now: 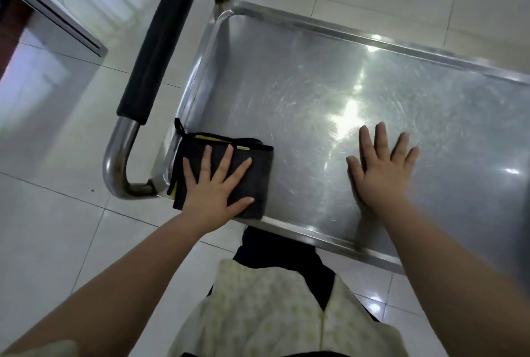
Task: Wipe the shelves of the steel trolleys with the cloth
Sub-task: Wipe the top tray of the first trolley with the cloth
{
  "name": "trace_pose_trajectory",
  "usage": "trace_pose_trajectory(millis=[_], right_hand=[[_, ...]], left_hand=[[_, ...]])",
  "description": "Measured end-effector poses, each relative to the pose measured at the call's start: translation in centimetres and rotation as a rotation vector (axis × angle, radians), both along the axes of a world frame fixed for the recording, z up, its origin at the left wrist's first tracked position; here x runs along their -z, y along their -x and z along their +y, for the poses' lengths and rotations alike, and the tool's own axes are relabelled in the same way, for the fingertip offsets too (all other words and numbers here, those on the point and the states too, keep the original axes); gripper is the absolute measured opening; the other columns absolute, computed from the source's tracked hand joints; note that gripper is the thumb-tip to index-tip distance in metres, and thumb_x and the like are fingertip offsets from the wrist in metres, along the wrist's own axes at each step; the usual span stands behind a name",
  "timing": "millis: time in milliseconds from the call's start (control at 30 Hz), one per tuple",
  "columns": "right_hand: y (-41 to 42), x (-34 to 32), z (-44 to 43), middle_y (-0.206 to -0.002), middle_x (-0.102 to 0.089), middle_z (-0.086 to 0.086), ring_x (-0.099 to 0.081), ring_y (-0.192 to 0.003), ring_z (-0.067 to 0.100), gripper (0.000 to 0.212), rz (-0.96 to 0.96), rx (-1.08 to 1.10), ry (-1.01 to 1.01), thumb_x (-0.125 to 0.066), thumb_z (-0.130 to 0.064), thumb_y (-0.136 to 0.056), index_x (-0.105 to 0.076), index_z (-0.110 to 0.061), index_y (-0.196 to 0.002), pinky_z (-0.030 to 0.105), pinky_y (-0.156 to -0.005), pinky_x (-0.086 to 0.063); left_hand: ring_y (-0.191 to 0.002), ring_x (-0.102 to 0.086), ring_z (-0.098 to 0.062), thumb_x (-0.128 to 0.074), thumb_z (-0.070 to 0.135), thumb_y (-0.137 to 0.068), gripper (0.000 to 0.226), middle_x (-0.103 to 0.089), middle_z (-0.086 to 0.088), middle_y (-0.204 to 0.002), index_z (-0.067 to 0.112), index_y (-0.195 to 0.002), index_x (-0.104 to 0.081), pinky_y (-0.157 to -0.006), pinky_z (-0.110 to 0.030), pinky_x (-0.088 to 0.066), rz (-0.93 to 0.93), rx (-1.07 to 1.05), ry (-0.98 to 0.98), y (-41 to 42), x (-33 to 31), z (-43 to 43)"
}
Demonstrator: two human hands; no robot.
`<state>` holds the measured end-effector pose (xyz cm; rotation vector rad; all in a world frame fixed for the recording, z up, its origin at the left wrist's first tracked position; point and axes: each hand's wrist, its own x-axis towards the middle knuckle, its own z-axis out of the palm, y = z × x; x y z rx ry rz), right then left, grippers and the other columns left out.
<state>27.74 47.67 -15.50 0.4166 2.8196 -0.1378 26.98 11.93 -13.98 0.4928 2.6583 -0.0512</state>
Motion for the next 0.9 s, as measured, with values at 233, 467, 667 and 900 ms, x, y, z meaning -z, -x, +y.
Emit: trace_pose_trajectory(millis=[233, 467, 667, 900], right_hand=[[0.2, 0.6, 0.4, -0.163, 0.011, -0.009, 0.014, -0.148, 0.036, 0.063, 0.025, -0.04, 0.014, -0.01, -0.064, -0.095, 0.009, -0.044, -0.152, 0.059, -0.115, 0.012], [0.2, 0.1, 0.3, -0.165, 0.005, -0.008, 0.015, -0.149, 0.033, 0.064, 0.061, -0.036, 0.066, -0.017, -0.064, -0.095, -0.001, -0.044, -0.154, 0.058, -0.116, 0.012], [0.3, 0.1, 0.1, -0.165, 0.007, -0.007, 0.017, -0.148, 0.034, 0.063, 0.042, -0.026, 0.031, -0.018, -0.063, -0.097, 0.001, -0.043, -0.154, 0.059, -0.115, 0.014], [0.5, 0.5, 1.1, -0.165, 0.005, -0.008, 0.014, -0.149, 0.034, 0.063, 0.018, -0.045, 0.043, -0.019, -0.063, -0.098, -0.002, -0.042, -0.154, 0.057, -0.115, 0.015]], left_hand=[[-0.145, 0.026, -0.038, -0.012, 0.081, -0.085, 0.079, 0.031, 0.005, -0.159, 0.047, -0.149, 0.02, -0.106, -0.075, 0.011, -0.03, 0.159, -0.107, -4.9, 0.2, 15.0], [-0.146, 0.025, -0.027, 0.0, 0.088, -0.077, 0.076, 0.029, 0.015, -0.158, 0.058, -0.145, 0.017, -0.111, -0.067, 0.013, 0.073, -0.148, -0.007, 1.6, 0.8, 0.3], [-0.147, 0.017, -0.039, -0.011, 0.084, -0.08, 0.08, 0.02, 0.004, -0.162, 0.05, -0.149, 0.011, -0.108, -0.072, 0.01, 0.086, -0.104, -0.003, 1.7, 0.5, 1.6], [-0.148, 0.015, -0.039, -0.021, 0.085, -0.08, 0.083, 0.009, 0.005, -0.164, 0.05, -0.152, -0.001, -0.107, -0.074, 0.01, 0.018, 0.208, -0.092, -6.2, -0.1, 16.8]])
